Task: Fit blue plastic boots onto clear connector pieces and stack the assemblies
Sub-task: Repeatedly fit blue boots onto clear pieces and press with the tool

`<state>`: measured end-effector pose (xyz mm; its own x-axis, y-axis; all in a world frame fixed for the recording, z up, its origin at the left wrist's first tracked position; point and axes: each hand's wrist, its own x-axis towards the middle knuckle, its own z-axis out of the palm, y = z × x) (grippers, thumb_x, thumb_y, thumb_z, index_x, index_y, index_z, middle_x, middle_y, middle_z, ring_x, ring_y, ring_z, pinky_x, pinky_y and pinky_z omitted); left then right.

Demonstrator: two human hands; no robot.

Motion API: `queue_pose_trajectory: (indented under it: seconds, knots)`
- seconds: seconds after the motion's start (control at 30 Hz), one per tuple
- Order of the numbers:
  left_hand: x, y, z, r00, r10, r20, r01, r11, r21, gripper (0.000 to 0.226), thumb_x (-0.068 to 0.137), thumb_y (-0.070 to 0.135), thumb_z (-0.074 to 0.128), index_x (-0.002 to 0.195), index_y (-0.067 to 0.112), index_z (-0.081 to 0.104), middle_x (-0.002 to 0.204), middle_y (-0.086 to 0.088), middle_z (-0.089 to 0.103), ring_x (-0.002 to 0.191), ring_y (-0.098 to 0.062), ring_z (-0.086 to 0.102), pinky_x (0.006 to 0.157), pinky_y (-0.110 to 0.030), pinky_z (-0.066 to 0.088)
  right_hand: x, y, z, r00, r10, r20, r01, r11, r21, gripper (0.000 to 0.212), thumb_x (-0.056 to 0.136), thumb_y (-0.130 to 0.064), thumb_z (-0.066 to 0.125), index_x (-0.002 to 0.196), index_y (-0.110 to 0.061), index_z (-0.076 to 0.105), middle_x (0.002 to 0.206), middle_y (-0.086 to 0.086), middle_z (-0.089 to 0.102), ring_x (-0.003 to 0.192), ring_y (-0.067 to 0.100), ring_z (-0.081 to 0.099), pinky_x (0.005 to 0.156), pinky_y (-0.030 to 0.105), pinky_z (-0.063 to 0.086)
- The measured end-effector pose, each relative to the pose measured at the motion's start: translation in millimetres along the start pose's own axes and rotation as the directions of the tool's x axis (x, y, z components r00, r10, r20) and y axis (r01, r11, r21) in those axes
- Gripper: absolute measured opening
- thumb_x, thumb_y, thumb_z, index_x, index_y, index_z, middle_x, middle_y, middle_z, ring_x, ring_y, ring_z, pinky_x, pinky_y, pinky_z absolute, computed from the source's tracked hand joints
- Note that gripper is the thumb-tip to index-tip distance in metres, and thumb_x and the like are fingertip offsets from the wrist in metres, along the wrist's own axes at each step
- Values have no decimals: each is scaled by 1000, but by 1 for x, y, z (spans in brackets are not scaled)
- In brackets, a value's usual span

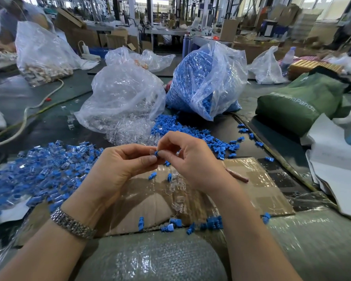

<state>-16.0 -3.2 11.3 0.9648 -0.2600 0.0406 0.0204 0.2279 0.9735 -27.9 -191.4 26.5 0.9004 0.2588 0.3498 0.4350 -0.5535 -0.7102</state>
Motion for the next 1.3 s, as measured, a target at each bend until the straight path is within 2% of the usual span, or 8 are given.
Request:
queue_pose_trajectory:
  seconds: [0.13, 0.2, 0.3, 0.37, 0.5, 0.73, 1.0, 1.3]
  knots:
    - [1, 3, -3, 1000, -23, -7, 23, 998, 62, 36, 61, 21, 85, 96, 12, 81, 103, -17, 77, 98, -29, 75, 81, -26, 61, 1, 3, -11, 992, 121, -38, -120, 992, 25, 12, 96, -31, 70, 106, -30, 66, 89, -13, 66, 77, -5, 60, 70, 12, 46]
    - [2, 3, -4, 1000, -17, -20, 18, 998, 58, 40, 58, 25, 85, 96, 13, 82, 103, -17, 77, 97, -27, 75, 78, -24, 60, 1, 13, -20, 954, 278, -116, -297, 933, -206, 33, 94, -47, 66, 121, -28, 61, 110, -12, 63, 99, 0, 59, 87, 22, 48]
    - [2, 2, -5, 1000, 2, -23, -2, 999, 39, 41, 59, 25, 84, 98, 13, 82, 101, -18, 77, 96, -26, 76, 75, -22, 59, -2, 27, -25, 753, 643, -137, -583, 556, -593, 67, 90, -64, 61, 134, -15, 52, 141, 10, 46, 133, 30, 41, 111, 53, 38]
    - [3, 1, -6, 1000, 4, -19, -3, 999, 37, 40, 61, 24, 84, 99, 13, 81, 101, -17, 77, 96, -25, 76, 76, -23, 59, -3, 33, -23, 688, 717, -111, -593, 468, -655, 56, 89, -63, 64, 114, -13, 56, 141, 15, 45, 132, 35, 40, 109, 53, 40]
    - [5, 0, -7, 999, -16, -35, 16, 1000, -11, 30, 68, 15, 80, 98, 10, 81, 101, -19, 77, 93, -25, 75, 74, -22, 59, -1, 34, -20, 762, 636, -120, -549, 537, -640, 33, 93, -42, 65, 89, -13, 49, 119, 15, 58, 107, 32, 54, 80, 37, 44]
    - [9, 2, -10, 993, -61, -96, 39, 976, -214, 19, 72, 2, 73, 90, 5, 79, 100, -17, 77, 88, -24, 76, 72, -26, 62, -2, 16, -33, 817, 577, -14, -519, 723, -457, 23, 99, -25, 54, 79, -14, 52, 76, 4, 57, 67, 21, 55, 59, 36, 45]
    - [16, -4, -19, 996, -33, -87, 9, 965, -263, 31, 67, 8, 82, 98, 6, 80, 109, -16, 75, 96, -22, 72, 90, -32, 60, 2, -28, -30, 828, 436, 352, -350, 893, -283, 32, 105, -29, 53, 91, -2, 63, 81, 7, 61, 69, 19, 52, 65, 35, 42]
    - [14, -4, -13, 994, 46, -95, -58, 991, -124, 22, 66, 12, 77, 87, 17, 83, 93, -6, 78, 84, -15, 71, 82, -26, 60, 0, -29, -21, 859, 352, 371, -310, 935, -169, 29, 106, -29, 53, 96, -5, 67, 91, 10, 72, 74, 16, 58, 75, 41, 50]
